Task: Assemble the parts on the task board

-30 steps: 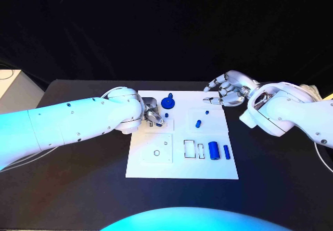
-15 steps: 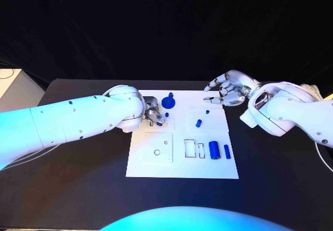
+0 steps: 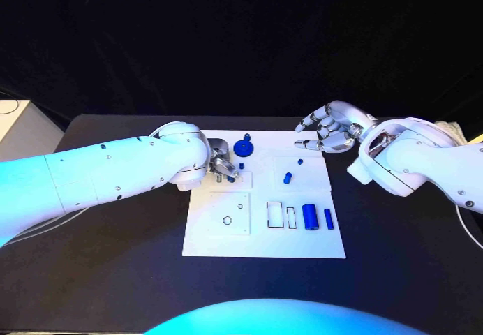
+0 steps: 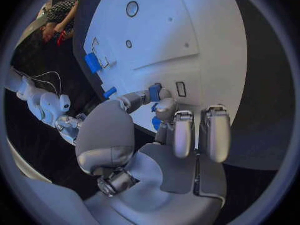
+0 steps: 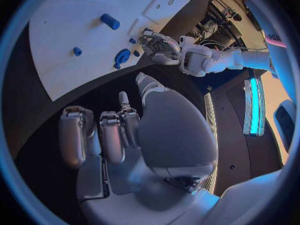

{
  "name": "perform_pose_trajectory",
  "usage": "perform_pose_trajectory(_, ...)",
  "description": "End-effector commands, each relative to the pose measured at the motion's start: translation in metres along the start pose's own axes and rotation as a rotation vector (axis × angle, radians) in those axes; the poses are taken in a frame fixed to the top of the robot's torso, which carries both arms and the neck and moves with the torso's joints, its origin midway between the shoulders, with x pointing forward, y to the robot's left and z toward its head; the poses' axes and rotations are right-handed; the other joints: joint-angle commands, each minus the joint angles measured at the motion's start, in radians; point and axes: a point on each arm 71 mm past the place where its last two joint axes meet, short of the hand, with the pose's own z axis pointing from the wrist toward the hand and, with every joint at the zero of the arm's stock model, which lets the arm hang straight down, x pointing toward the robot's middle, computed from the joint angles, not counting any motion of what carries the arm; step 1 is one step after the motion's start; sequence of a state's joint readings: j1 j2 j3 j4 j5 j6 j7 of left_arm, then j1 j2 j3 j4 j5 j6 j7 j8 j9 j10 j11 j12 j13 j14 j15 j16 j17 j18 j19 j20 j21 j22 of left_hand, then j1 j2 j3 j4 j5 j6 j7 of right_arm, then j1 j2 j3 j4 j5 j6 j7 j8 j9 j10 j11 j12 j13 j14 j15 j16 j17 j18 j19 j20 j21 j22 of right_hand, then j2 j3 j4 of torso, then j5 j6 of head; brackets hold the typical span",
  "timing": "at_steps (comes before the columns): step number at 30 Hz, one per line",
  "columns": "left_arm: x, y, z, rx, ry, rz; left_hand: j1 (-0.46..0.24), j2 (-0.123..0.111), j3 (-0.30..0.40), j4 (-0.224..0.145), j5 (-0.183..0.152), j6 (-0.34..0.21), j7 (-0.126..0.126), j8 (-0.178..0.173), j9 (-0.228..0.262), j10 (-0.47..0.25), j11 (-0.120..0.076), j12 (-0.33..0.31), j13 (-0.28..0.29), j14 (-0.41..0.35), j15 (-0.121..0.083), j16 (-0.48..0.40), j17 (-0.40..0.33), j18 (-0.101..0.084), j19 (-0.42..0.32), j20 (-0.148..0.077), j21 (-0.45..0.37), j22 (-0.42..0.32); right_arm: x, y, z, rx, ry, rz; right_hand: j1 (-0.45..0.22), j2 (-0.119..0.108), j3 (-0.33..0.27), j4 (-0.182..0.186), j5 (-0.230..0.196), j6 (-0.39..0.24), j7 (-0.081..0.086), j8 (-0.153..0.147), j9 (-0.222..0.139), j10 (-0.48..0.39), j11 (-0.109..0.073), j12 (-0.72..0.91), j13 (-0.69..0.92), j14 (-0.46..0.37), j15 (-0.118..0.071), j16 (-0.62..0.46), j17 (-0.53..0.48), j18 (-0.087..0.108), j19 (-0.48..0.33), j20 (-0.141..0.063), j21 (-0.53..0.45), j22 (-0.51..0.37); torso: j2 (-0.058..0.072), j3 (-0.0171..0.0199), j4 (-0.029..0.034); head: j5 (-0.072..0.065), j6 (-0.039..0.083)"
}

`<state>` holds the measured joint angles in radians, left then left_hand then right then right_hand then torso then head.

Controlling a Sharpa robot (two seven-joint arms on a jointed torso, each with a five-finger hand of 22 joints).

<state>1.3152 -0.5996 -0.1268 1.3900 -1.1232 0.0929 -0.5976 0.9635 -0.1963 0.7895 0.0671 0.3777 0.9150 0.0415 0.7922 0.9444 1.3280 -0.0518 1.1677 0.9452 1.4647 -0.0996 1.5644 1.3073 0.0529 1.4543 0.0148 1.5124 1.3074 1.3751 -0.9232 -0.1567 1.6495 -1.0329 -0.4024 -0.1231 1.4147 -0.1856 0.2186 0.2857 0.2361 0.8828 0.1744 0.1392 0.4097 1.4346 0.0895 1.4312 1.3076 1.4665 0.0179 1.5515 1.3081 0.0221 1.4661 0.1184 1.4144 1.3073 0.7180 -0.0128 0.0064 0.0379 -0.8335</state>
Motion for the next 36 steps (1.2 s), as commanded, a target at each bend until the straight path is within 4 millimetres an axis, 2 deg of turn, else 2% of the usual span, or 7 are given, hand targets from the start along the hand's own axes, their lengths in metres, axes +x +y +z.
perform_pose_trajectory(1, 0.0153, 0.0032, 0.0041, -0.024, 0.072, 0.016, 0.007, 0.023, -0.009, -0.001, -0.005, 0.03, -0.035, -0.007, 0.007, -0.001, -0.005, 0.0, -0.001, 0.106, -0.006, 0.006, 0.264, -0.016, 0.005, 0.0, 0.002, 0.097, 0.001, 0.0012, 0.0, -0.014, 0.01, -0.007, -0.011, 0.001, 0.005, -0.002, 0.003, -0.008, -0.001, 0.005, -0.001, -0.01, -0.001, -0.007, 0.134, 0.09, -0.005, -0.005, 0.213, 0.016, 0.029, -0.004, -0.003, 0.16, 0.0, -0.0001, -0.0001, -0.001, 0.001)
perform_pose_trajectory(7, 0.0152, 0.0024, 0.0046, -0.024, 0.071, 0.016, 0.0, 0.02, -0.032, 0.013, -0.005, 0.031, -0.036, -0.009, 0.008, -0.001, -0.006, 0.0, 0.0, 0.106, -0.006, 0.006, 0.264, -0.016, 0.005, -0.001, 0.001, 0.096, 0.0013, 0.0016, -0.0001, -0.021, 0.016, -0.004, -0.046, -0.006, -0.006, 0.004, 0.002, -0.011, -0.001, 0.01, -0.002, -0.01, 0.0, -0.007, 0.133, 0.09, -0.005, -0.006, 0.212, 0.016, 0.029, -0.004, -0.006, 0.158, -0.001, 0.0001, -0.0007, -0.001, 0.003)
perform_pose_trajectory(12, 0.015, 0.0024, 0.005, -0.025, 0.07, 0.016, -0.011, 0.011, -0.084, 0.038, -0.007, 0.036, -0.037, -0.012, 0.009, -0.003, -0.007, 0.0, 0.001, 0.106, -0.007, 0.006, 0.264, -0.016, 0.005, -0.002, 0.001, 0.096, 0.0011, 0.0015, -0.0002, -0.023, 0.015, -0.001, -0.063, -0.006, -0.014, 0.005, 0.004, -0.013, -0.002, 0.012, -0.003, -0.01, 0.0, -0.007, 0.132, 0.09, -0.005, -0.006, 0.212, 0.017, 0.028, -0.004, -0.01, 0.157, 0.0, -0.0003, -0.0002, -0.002, 0.005)
perform_pose_trajectory(13, 0.0149, 0.0025, 0.005, -0.025, 0.07, 0.015, -0.012, 0.011, -0.091, 0.041, -0.008, 0.037, -0.037, -0.013, 0.009, -0.003, -0.007, 0.0, 0.001, 0.106, -0.007, 0.006, 0.264, -0.016, 0.005, -0.002, 0.0, 0.096, 0.0011, 0.0015, -0.0003, -0.024, 0.015, -0.001, -0.084, -0.006, -0.028, 0.002, 0.064, -0.016, -0.002, 0.016, -0.003, -0.011, -0.001, -0.007, 0.131, 0.09, -0.006, -0.007, 0.211, 0.017, 0.028, -0.004, -0.013, 0.156, 0.0, -0.0003, -0.0001, -0.002, 0.005)
perform_pose_trajectory(21, 0.0139, 0.0035, 0.0061, -0.03, 0.065, 0.017, -0.02, 0.01, -0.148, 0.077, -0.008, 0.041, -0.037, -0.018, 0.009, -0.006, -0.007, -0.001, 0.001, 0.106, -0.007, 0.006, 0.264, -0.016, 0.005, -0.002, 0.0, 0.097, 0.0009, 0.0016, -0.0004, -0.027, 0.014, 0.002, -0.114, -0.005, -0.054, 0.005, 0.071, -0.02, -0.002, 0.021, -0.004, -0.013, -0.001, -0.008, 0.129, 0.089, -0.006, -0.01, 0.207, 0.019, 0.025, -0.005, -0.021, 0.151, 0.0, -0.0011, 0.0, -0.003, 0.006)
perform_pose_trajectory(29, 0.0132, 0.0031, 0.0079, -0.033, 0.062, 0.017, -0.022, 0.009, -0.172, 0.092, -0.01, 0.042, -0.037, -0.02, 0.01, -0.006, -0.006, 0.0, 0.001, 0.106, -0.007, 0.006, 0.264, -0.016, 0.005, -0.002, -0.001, 0.097, 0.001, 0.0019, -0.0003, -0.03, 0.014, 0.004, -0.141, 0.004, -0.088, 0.006, 0.076, -0.024, -0.002, 0.026, -0.006, -0.014, -0.001, -0.008, 0.128, 0.088, -0.006, -0.011, 0.205, 0.02, 0.024, -0.005, -0.026, 0.149, 0.002, -0.0022, -0.0014, -0.004, 0.006)
perform_pose_trajectory(36, 0.0121, 0.0049, 0.0089, -0.039, 0.059, 0.016, -0.024, 0.008, -0.205, 0.113, -0.011, 0.044, -0.036, -0.022, 0.011, -0.006, -0.006, 0.0, 0.002, 0.106, -0.007, 0.006, 0.264, -0.016, 0.006, -0.002, -0.001, 0.098, 0.0009, 0.0018, -0.0005, -0.03, 0.014, 0.004, -0.152, 0.009, -0.104, 0.006, 0.076, -0.025, -0.002, 0.028, -0.006, -0.014, 0.0, -0.008, 0.127, 0.088, -0.006, -0.012, 0.204, 0.02, 0.024, -0.005, -0.028, 0.148, 0.001, -0.0012, -0.0002, -0.006, 0.004)
